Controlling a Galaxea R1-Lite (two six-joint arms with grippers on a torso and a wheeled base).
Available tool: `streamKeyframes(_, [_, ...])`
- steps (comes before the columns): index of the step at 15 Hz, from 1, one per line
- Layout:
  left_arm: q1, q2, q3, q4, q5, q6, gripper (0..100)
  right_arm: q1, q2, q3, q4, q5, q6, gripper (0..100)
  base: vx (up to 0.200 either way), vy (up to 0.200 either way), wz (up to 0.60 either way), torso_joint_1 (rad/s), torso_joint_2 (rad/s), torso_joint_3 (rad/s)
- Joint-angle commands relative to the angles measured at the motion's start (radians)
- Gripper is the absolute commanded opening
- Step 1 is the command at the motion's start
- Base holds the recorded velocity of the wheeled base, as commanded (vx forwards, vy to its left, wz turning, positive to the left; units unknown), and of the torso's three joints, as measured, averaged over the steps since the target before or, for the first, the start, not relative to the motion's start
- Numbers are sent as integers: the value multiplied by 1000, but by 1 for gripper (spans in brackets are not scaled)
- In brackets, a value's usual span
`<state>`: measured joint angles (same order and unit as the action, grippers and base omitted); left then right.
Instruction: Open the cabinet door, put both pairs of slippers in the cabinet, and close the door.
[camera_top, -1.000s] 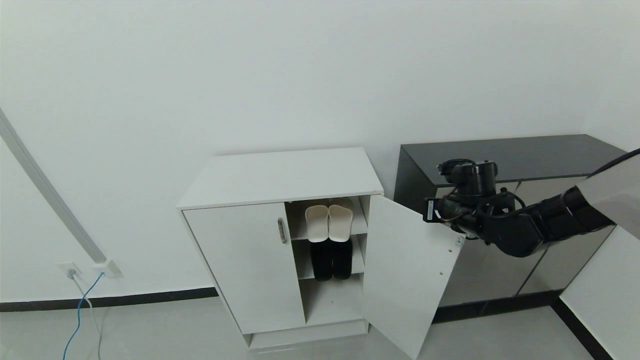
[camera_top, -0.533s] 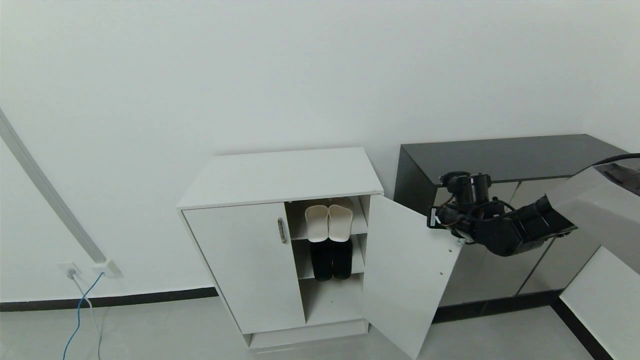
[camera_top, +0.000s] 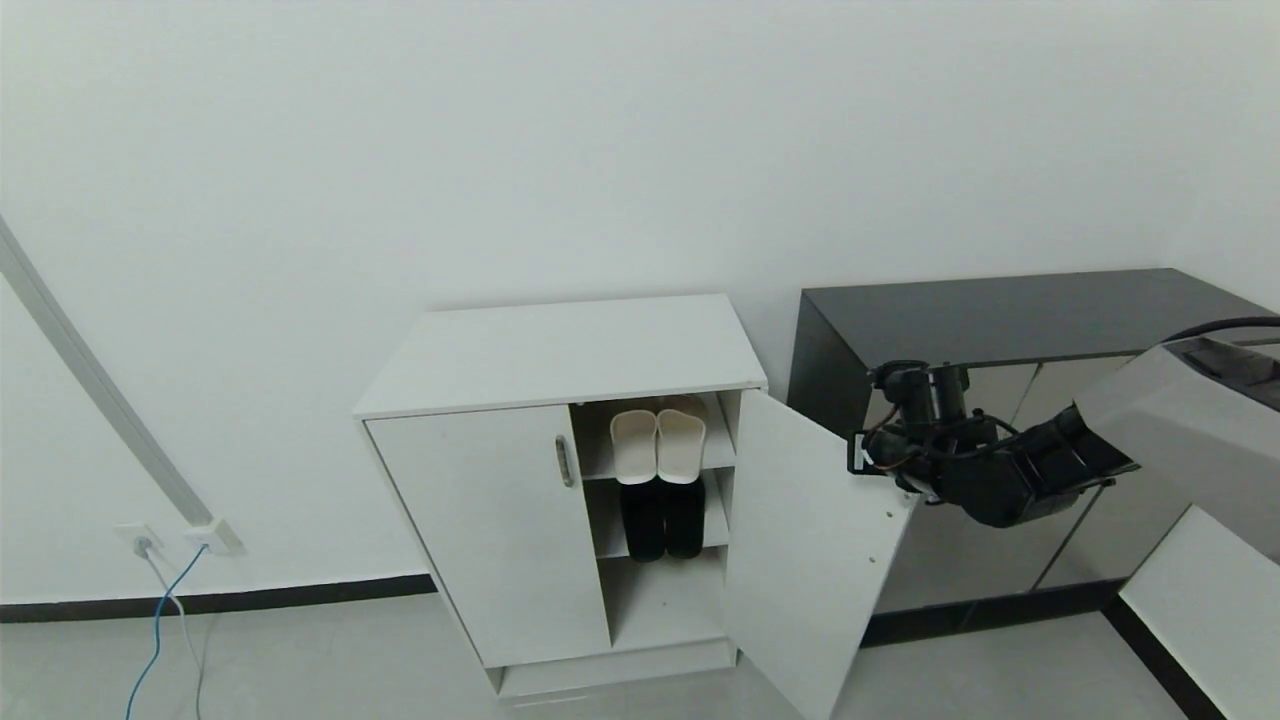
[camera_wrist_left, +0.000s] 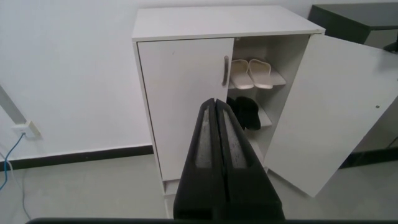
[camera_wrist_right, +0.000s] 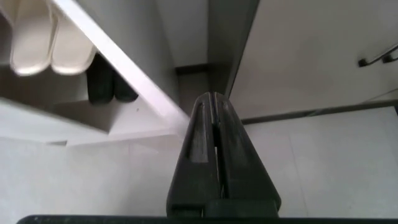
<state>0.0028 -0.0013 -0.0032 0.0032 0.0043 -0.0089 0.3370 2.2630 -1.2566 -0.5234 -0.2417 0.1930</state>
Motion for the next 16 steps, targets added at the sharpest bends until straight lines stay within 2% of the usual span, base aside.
streamKeyframes(1, [0, 1, 0, 0, 0, 0, 0, 45, -37, 43, 0, -2, 0, 0, 0, 0, 0, 0, 0, 0])
streamKeyframes(8, [0, 1, 0, 0, 3, -2, 0, 280, -94, 190, -56, -47, 11, 0, 0, 0, 0, 0, 0, 0])
streamKeyframes(11, [0, 1, 0, 0, 3, -2, 0, 335, -148, 220, -61, -39, 48, 0, 0, 0, 0, 0, 0, 0])
streamKeyframes(16, [0, 1, 0, 0, 3, -5, 0, 378, -257, 309, -75, 13, 23, 0, 0, 0, 0, 0, 0, 0])
